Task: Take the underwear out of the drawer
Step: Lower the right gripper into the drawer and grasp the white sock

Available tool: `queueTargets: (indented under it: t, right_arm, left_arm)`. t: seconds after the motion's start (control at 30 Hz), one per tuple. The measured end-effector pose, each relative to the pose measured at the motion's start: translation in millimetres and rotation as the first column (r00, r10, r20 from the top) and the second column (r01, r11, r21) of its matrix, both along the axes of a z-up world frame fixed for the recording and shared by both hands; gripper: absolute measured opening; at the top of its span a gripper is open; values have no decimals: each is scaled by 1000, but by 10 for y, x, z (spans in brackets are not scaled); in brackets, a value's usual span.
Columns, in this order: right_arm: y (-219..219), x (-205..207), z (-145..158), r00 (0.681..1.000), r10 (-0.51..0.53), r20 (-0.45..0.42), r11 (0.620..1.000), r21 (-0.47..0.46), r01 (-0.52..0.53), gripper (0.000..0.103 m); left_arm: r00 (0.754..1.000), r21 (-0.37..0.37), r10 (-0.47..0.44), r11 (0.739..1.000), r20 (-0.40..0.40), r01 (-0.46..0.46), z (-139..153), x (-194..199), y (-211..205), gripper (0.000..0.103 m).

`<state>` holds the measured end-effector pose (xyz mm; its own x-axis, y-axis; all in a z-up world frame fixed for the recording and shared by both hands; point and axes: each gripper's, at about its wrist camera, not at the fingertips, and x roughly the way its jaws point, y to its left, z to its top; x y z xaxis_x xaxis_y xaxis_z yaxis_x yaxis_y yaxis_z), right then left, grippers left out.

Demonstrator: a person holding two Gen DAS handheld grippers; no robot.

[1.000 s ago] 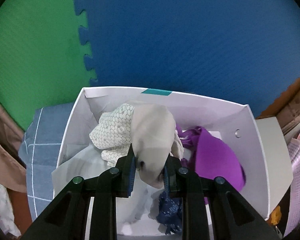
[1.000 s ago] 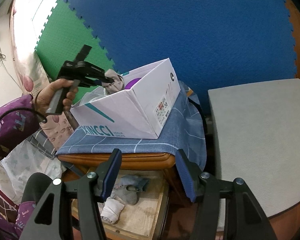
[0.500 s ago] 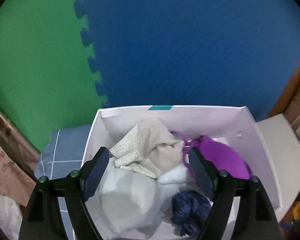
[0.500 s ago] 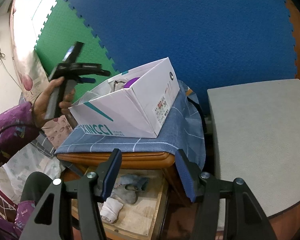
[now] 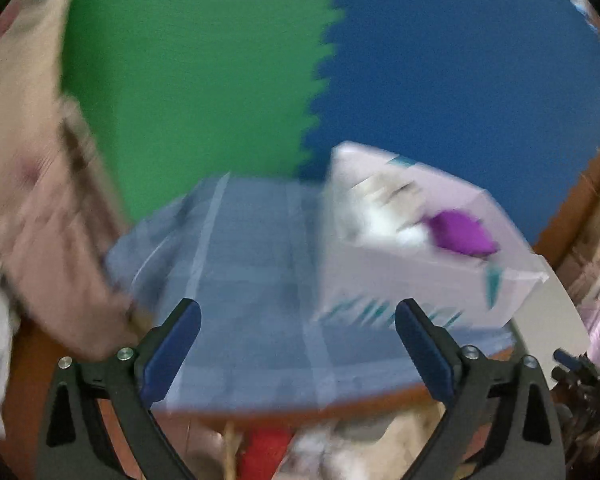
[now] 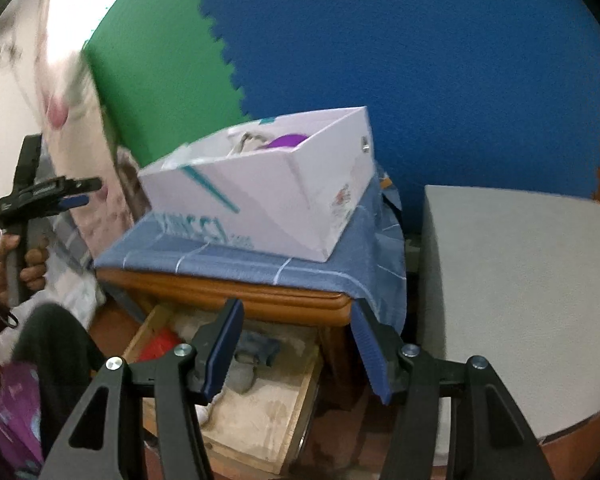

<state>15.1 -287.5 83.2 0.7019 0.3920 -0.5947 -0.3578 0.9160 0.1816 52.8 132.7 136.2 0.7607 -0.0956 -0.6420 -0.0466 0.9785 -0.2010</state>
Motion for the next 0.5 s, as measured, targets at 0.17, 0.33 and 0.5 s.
queueTargets:
  t: [0.17,0.33,0.5]
  right_arm:
    - [423,-13,-77,986,154,-65,986,-57,-157,57]
    - [1121,122,-506,907,264,-328,959,-8,-282,57]
    - [1958,137,-951,842,272,-466,928,-104,-357,57]
  left_arm:
    - [991,10,107,994,-79,-107,-354,-503,510,96]
    - [991,-35,131,991,-35,-132,-462,-803,603,98]
    - [996,6,90,996,0,-90,-490,-817,456,102]
